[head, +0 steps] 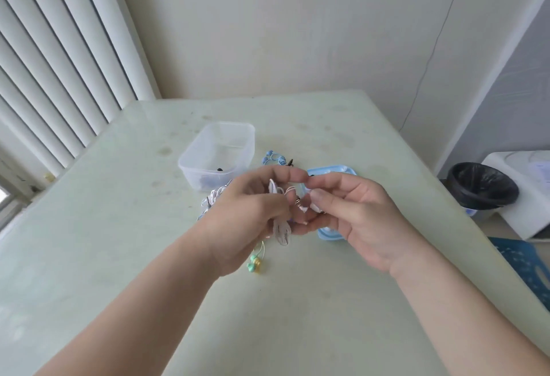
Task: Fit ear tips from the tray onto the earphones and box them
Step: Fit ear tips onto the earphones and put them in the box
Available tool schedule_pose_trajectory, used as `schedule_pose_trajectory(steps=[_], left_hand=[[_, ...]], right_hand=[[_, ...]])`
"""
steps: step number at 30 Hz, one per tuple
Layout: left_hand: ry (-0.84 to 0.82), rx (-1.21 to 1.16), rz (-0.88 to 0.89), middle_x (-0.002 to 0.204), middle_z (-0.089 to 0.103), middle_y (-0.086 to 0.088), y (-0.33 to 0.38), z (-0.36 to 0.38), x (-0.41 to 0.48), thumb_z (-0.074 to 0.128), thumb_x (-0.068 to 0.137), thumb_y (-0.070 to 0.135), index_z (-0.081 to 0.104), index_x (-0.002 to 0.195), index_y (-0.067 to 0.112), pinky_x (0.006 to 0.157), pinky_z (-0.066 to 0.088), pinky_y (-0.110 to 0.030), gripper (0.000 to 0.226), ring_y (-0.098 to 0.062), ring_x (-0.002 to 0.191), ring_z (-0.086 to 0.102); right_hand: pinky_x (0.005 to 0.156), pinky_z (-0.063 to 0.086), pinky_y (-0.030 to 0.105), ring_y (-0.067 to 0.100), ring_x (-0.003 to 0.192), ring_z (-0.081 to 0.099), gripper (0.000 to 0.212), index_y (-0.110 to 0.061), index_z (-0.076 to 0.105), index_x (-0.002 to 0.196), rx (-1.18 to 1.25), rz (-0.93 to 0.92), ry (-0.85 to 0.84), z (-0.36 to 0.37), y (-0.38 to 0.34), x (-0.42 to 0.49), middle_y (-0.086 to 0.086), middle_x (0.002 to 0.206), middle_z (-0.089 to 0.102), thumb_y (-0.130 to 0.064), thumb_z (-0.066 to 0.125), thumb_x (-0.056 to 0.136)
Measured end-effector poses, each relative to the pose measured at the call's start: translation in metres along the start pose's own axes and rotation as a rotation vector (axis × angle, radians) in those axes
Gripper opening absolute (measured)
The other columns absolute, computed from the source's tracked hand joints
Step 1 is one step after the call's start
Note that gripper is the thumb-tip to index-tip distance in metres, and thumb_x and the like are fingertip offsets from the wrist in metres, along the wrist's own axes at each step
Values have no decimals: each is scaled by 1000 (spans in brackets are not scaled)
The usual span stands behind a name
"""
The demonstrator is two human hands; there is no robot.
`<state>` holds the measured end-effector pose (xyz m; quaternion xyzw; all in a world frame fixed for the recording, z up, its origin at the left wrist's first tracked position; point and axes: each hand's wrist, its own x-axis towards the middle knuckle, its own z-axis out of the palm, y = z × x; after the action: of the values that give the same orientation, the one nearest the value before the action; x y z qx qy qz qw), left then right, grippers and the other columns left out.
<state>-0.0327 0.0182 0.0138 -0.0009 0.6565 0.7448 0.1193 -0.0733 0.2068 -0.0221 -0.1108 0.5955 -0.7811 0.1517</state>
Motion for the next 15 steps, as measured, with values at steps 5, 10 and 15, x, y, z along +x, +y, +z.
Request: schedule_pose_trajectory(steps=[5, 10, 15], left_hand=[[246, 251, 85, 81, 72, -8, -22, 21, 10, 83, 88, 31, 78, 100, 24, 83, 60, -61, 15, -22, 65, 74], [295, 227, 197, 78, 76, -2, -34, 35, 22, 75, 94, 26, 73, 96, 14, 60, 59, -30, 12, -24, 66, 75], [299, 147, 230, 75, 73, -6, -46, 31, 24, 74, 95, 14, 76, 98, 14, 62, 59, -25, 4, -21, 65, 70]], right_hand=[[72, 61, 32, 28, 78, 72, 22, 2, 68, 99, 118, 40, 117, -9, -3, 4, 19, 86, 73, -3, 74, 79], [73, 58, 30, 28, 80, 73, 13, 1, 76, 96, 35, 19, 171, -15, 0, 7, 20, 88, 75, -2, 75, 83], [74, 59, 30, 29, 77, 72, 27, 0, 73, 97, 38, 42, 154, -17, -2, 8, 22, 92, 74, -8, 78, 72]])
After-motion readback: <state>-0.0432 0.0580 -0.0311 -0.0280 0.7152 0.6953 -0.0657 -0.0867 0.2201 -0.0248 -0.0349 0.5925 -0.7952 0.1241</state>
